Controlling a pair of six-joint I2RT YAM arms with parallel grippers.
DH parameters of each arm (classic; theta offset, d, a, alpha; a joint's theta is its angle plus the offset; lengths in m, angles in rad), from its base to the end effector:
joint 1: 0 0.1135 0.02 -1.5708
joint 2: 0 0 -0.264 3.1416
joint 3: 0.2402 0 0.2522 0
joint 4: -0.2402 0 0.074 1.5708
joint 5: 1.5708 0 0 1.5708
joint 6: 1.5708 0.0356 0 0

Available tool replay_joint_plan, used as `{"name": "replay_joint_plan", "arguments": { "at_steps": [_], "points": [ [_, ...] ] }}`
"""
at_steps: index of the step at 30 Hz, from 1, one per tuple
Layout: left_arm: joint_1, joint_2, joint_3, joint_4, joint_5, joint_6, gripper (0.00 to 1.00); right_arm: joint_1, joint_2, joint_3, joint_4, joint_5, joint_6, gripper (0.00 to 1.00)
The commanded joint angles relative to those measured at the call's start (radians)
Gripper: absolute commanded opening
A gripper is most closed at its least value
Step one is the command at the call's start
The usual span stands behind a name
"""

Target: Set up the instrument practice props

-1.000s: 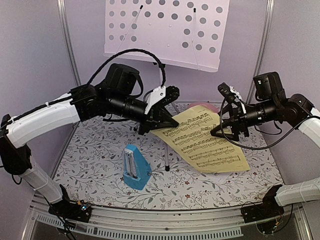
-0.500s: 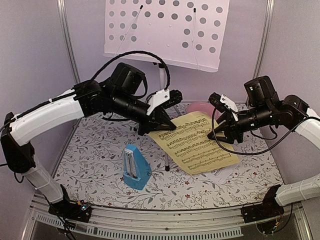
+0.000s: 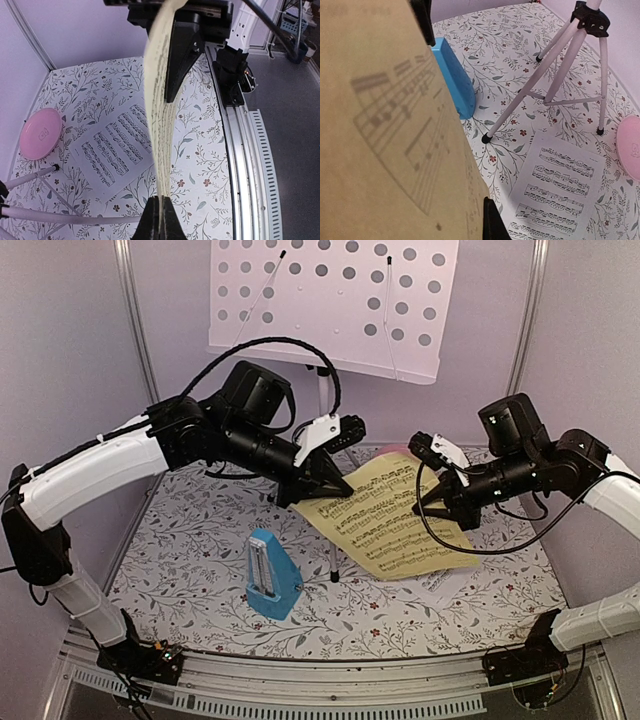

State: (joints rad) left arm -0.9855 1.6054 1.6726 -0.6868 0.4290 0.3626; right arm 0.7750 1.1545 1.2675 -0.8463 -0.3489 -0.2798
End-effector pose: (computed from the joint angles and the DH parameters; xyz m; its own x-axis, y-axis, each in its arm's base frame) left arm 0.1844 -0.3050 0.3919 0.0353 0.5306 -0.8469 0.9974 0.0341 0.0629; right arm 0.1556 0.1694 0.3703 -0.2279 -0.5864 -0.7773 -0.9384 0.3451 0.0147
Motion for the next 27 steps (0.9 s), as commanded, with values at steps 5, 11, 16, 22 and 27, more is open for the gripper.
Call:
{"name": "replay_joint_plan", "arguments": {
  "at_steps": [5,11,16,22,27],
  "points": [
    [0.013,-0.064,0.005,0.070,-0.109,-0.037,0.19,0.007,-0.015,0.089,0.048,-0.096,0.054,0.00],
    [0.030,-0.274,-0.127,0.333,-0.295,-0.079,0.61,0.008,-0.022,0.203,0.080,-0.178,0.124,0.00],
    [0.030,-0.353,-0.121,0.413,-0.474,-0.102,0.60,0.007,0.005,0.342,0.059,-0.214,0.138,0.00],
    [0.030,-0.338,-0.028,0.403,-0.752,-0.113,0.61,0.015,0.107,0.594,-0.001,-0.239,0.122,0.00],
    [0.028,-0.330,-0.006,0.434,-0.874,-0.094,0.61,0.024,0.165,0.745,0.029,-0.240,0.133,0.00]
  ]
}}
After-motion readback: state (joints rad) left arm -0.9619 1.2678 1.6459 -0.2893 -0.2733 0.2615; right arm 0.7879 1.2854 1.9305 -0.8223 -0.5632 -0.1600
